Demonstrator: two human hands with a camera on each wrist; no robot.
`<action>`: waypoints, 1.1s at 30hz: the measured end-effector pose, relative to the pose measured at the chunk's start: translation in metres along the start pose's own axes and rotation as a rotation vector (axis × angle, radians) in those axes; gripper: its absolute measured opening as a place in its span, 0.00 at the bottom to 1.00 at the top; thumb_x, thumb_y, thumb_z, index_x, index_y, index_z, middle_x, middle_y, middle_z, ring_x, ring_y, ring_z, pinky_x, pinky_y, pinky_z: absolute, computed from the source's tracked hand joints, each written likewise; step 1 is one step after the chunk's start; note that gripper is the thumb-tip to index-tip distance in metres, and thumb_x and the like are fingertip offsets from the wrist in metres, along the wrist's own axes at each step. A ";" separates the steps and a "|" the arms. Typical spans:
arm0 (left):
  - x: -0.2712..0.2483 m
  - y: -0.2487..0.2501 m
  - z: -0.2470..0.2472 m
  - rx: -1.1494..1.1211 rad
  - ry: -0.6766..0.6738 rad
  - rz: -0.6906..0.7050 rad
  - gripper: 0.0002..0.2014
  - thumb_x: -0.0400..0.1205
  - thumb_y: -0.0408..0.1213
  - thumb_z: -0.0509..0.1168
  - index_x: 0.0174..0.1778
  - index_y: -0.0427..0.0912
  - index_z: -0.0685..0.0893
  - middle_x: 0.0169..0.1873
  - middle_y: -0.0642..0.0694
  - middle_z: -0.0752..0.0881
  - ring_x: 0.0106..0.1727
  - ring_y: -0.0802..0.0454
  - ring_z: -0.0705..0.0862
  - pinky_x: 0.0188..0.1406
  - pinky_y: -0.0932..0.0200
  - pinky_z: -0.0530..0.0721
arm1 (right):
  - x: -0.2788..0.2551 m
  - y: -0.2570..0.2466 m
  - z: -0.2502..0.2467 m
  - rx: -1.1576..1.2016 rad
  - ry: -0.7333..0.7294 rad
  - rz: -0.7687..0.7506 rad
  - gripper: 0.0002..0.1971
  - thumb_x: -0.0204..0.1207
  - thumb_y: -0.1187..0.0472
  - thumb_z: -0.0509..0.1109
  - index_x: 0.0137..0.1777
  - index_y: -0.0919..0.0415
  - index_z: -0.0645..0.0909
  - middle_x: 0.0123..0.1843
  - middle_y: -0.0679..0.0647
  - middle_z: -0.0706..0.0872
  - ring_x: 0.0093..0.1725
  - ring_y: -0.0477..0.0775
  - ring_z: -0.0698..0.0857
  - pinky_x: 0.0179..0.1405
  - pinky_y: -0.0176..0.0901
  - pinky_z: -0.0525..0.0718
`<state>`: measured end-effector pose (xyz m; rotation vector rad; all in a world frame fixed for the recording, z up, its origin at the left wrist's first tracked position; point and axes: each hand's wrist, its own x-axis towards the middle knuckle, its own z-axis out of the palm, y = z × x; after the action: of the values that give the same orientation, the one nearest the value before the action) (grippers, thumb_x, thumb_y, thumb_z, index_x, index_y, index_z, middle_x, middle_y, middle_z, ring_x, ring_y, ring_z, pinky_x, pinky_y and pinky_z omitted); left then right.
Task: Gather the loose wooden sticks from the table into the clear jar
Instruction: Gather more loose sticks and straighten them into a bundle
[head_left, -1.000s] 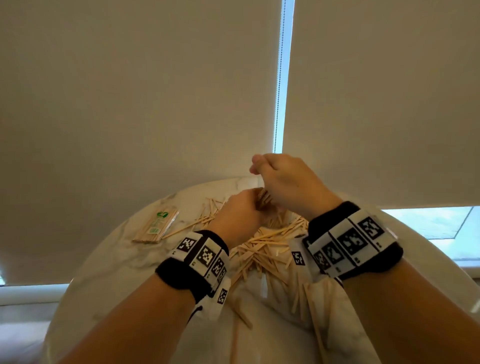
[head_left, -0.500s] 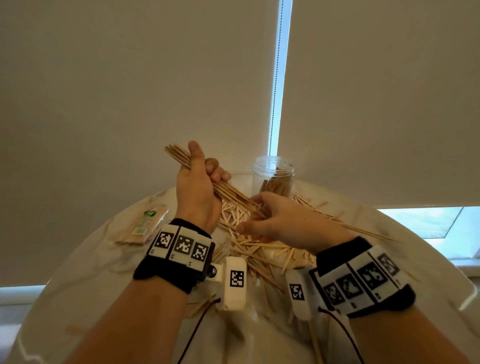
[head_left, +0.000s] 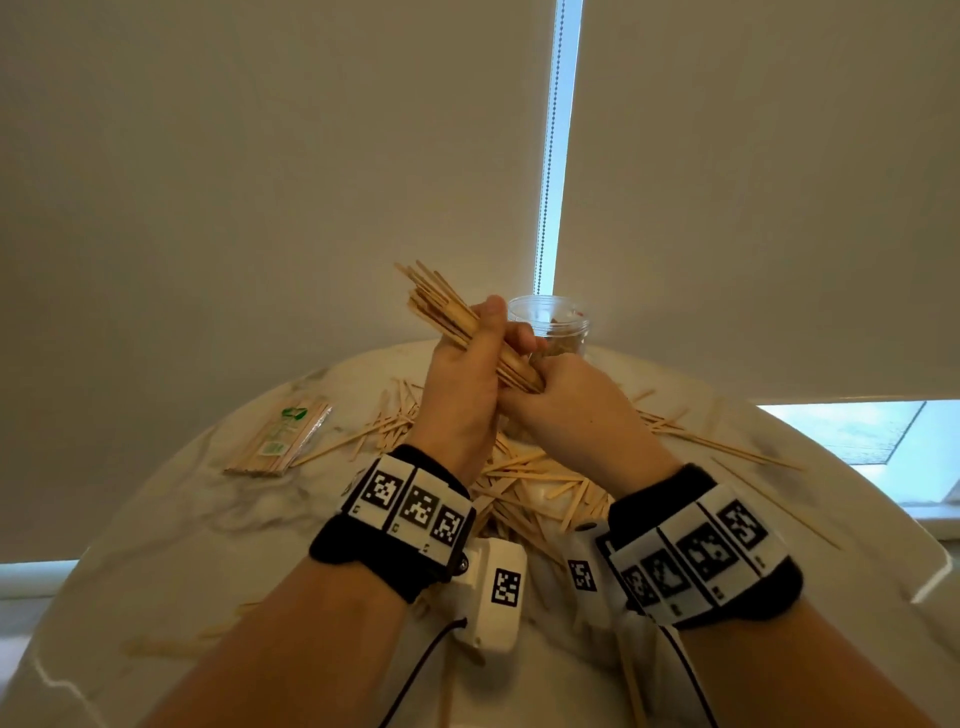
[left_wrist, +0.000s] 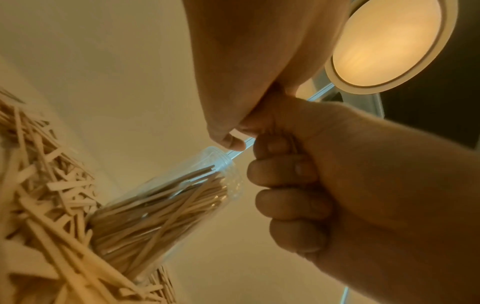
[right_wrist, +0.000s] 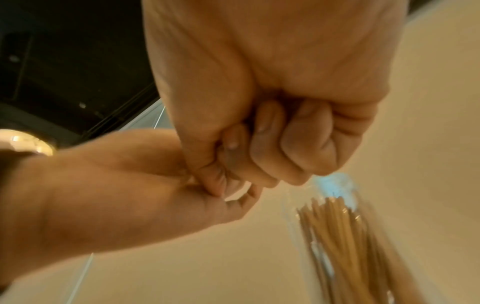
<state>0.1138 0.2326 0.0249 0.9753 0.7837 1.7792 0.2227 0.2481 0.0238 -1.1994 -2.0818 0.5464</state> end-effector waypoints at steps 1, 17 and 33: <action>-0.002 0.000 0.002 -0.008 -0.024 0.000 0.12 0.88 0.42 0.62 0.42 0.40 0.81 0.33 0.44 0.84 0.42 0.44 0.84 0.53 0.47 0.86 | 0.001 0.002 -0.003 -0.064 0.011 -0.001 0.12 0.77 0.46 0.68 0.38 0.50 0.83 0.29 0.48 0.84 0.31 0.48 0.84 0.30 0.42 0.77; 0.002 0.023 0.004 0.095 0.100 -0.109 0.18 0.92 0.45 0.51 0.62 0.39 0.83 0.51 0.43 0.90 0.54 0.46 0.91 0.61 0.42 0.87 | 0.004 0.020 -0.021 -0.412 -0.062 0.008 0.12 0.79 0.48 0.69 0.40 0.54 0.86 0.31 0.51 0.85 0.31 0.50 0.84 0.29 0.39 0.80; 0.005 0.021 0.006 0.713 0.010 -0.016 0.16 0.86 0.54 0.63 0.56 0.45 0.85 0.44 0.45 0.92 0.44 0.49 0.92 0.37 0.50 0.93 | 0.001 0.013 -0.048 -0.527 0.075 -0.019 0.09 0.77 0.46 0.68 0.44 0.46 0.89 0.29 0.46 0.83 0.30 0.47 0.82 0.26 0.39 0.72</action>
<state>0.1087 0.2307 0.0463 1.4017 1.4776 1.5011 0.2649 0.2571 0.0491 -1.4560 -2.2398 -0.0706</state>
